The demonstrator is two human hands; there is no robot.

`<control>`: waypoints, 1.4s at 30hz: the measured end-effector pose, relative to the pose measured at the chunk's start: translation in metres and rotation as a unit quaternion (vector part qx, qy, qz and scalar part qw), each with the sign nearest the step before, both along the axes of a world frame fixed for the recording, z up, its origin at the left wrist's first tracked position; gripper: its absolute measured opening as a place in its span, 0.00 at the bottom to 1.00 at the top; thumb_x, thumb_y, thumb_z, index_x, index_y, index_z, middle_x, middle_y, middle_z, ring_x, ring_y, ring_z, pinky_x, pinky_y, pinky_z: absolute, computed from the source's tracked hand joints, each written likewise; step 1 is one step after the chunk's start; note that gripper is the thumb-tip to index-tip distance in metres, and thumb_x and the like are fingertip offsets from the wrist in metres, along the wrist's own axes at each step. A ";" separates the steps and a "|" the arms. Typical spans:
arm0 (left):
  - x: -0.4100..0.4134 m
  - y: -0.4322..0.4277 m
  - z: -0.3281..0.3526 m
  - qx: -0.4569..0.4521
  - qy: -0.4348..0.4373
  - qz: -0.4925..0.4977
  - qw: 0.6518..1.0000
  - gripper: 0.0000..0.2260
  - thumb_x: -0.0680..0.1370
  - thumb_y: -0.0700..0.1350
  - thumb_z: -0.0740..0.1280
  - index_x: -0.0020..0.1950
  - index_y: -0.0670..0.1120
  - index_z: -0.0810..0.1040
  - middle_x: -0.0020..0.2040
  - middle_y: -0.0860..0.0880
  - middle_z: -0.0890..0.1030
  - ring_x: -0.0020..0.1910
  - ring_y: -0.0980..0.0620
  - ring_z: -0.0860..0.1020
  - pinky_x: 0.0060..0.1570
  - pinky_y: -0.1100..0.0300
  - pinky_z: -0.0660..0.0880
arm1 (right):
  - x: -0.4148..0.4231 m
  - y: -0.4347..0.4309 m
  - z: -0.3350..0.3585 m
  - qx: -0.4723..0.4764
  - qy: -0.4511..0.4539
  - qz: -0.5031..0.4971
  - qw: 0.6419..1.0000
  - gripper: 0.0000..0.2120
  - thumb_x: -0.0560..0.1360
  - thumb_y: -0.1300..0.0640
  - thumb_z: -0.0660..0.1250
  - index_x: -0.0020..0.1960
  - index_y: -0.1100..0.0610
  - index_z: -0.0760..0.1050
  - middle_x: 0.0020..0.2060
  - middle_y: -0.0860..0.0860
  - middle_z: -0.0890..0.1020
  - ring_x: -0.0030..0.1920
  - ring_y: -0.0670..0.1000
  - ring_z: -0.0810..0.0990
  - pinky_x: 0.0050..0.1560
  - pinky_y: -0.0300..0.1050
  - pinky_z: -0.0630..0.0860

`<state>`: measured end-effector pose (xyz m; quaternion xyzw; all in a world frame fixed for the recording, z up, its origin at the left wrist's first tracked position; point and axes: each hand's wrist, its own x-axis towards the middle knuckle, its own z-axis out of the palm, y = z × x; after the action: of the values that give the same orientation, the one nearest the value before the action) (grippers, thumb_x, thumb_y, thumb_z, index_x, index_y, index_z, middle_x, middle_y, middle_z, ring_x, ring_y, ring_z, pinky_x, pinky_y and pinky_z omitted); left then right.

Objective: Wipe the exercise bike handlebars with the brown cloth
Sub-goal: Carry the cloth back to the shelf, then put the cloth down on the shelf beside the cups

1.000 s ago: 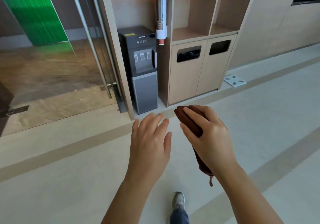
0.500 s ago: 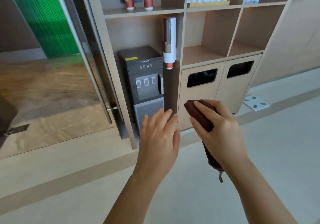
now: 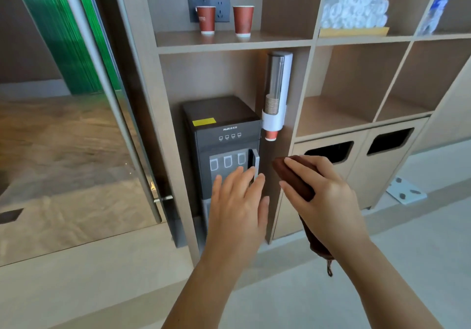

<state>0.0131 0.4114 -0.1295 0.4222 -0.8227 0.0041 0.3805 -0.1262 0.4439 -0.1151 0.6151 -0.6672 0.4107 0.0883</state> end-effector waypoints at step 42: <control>-0.017 -0.447 0.144 -0.144 -0.010 0.271 0.952 0.18 0.74 0.49 0.60 0.60 0.42 0.77 0.61 0.42 0.78 0.62 0.41 0.74 0.63 0.43 0.57 | -0.003 -0.520 0.181 -0.081 0.095 0.232 0.965 0.19 0.75 0.48 0.64 0.65 0.50 0.72 0.60 0.54 0.74 0.56 0.57 0.76 0.54 0.50 0.75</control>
<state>-0.0038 -0.0356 0.0141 0.5698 -0.6721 0.2297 0.4133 -0.1288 -0.0758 0.0660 0.7801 -0.4589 0.4124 0.1034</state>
